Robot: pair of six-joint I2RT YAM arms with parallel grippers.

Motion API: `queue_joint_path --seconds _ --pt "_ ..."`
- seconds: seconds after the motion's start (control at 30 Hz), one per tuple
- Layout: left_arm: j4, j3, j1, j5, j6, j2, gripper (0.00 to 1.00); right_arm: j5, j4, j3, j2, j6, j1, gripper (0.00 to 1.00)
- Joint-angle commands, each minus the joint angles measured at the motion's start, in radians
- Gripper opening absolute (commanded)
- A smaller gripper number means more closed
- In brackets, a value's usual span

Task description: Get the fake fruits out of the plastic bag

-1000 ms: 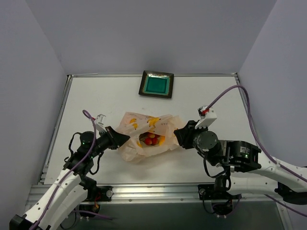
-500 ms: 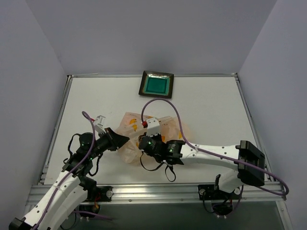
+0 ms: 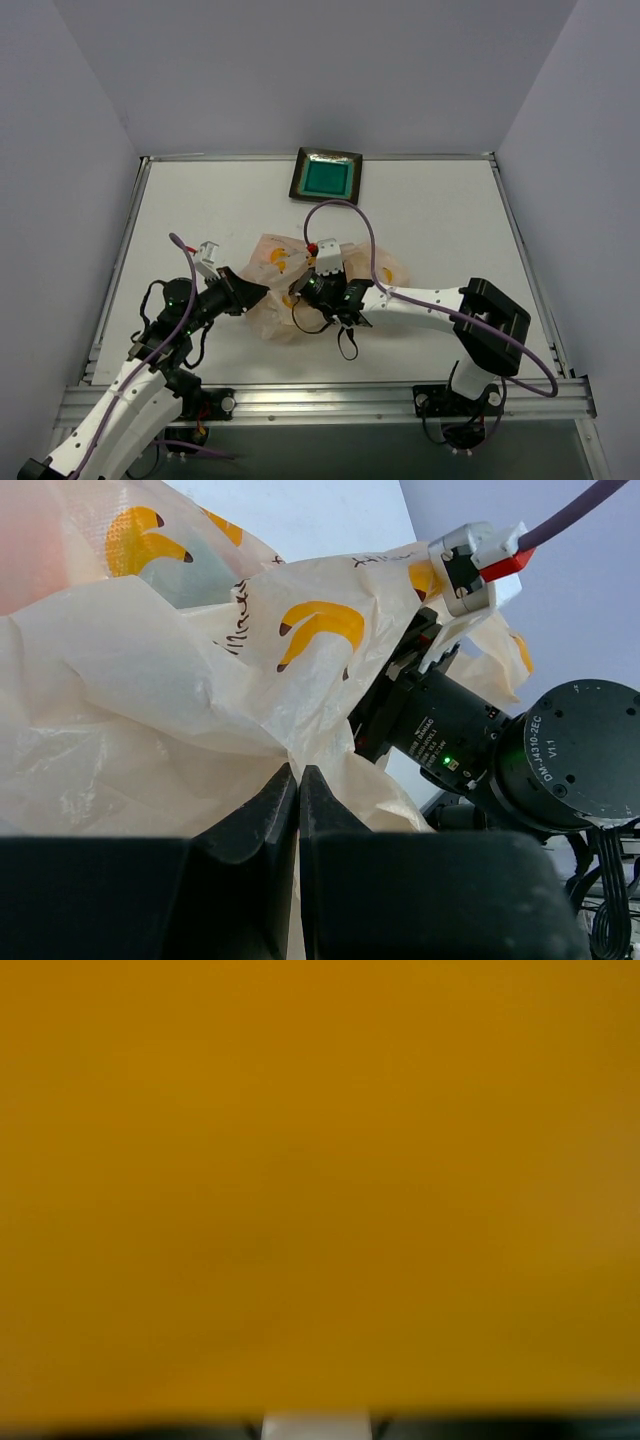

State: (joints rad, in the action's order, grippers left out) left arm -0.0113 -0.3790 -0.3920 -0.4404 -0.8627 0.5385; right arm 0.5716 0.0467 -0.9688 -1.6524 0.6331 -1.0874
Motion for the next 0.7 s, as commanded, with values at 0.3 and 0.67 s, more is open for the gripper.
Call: queue_joint_path --seconds 0.3,0.67 --pt "0.033 -0.028 -0.004 -0.024 0.014 -0.006 0.02 0.114 0.203 0.077 0.126 0.114 0.003 0.74" --pt "0.033 0.022 -0.005 -0.035 -0.006 -0.037 0.02 0.093 0.096 0.082 -0.001 0.083 0.049 0.87"
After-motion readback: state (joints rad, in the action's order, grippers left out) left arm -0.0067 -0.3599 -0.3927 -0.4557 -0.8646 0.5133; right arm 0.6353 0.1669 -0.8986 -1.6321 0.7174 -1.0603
